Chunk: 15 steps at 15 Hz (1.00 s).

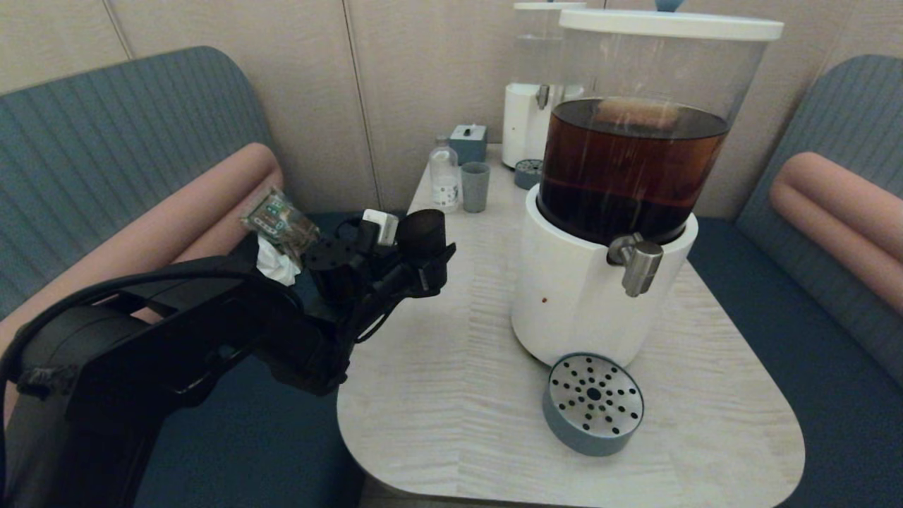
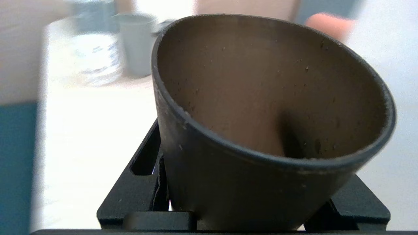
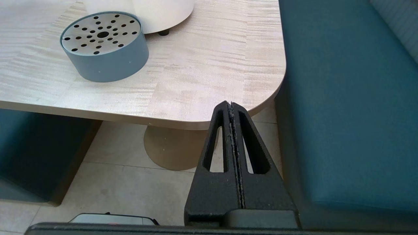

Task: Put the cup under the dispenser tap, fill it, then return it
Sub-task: Place the cup next to the water dispenser

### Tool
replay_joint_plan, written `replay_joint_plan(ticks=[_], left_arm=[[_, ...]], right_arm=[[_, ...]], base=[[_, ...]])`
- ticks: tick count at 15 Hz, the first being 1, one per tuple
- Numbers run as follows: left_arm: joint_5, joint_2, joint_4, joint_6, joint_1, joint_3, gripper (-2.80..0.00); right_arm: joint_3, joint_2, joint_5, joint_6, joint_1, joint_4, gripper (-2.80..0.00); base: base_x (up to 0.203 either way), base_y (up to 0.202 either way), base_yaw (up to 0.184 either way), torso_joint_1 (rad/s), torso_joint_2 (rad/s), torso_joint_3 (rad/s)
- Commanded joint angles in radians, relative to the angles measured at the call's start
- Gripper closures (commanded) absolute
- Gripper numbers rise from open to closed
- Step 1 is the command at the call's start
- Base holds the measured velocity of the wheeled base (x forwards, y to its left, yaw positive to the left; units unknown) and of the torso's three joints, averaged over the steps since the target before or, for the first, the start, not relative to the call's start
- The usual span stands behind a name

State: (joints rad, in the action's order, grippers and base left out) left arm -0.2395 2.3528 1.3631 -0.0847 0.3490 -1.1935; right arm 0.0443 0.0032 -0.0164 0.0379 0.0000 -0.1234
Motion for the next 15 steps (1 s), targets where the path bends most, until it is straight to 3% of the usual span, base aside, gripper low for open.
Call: replay_joint_plan(ticks=[1,9,15], left_arm=[[-0.008,0.027,-0.013,0.0,-0.05,-0.008,0.0],[-0.026,0.136,-0.07,-0.001,-0.099,-0.161,0.0],[-0.031,0.175,-0.093,0.0,-0.097,-0.187,0.0]], right_arm=[[0.0,0.001,0.0,0.0,0.0,-0.001,0.0],[0.0,0.0,0.0,0.0,0.0,-0.001,0.0],[0.0,0.0,0.0,0.0,0.0,-0.001,0.0]], base=[[0.0,0.0,0.0,0.0,0.0,0.0],[0.0,0.0,0.0,0.0,0.0,0.0],[0.0,0.0,0.0,0.0,0.0,0.0]])
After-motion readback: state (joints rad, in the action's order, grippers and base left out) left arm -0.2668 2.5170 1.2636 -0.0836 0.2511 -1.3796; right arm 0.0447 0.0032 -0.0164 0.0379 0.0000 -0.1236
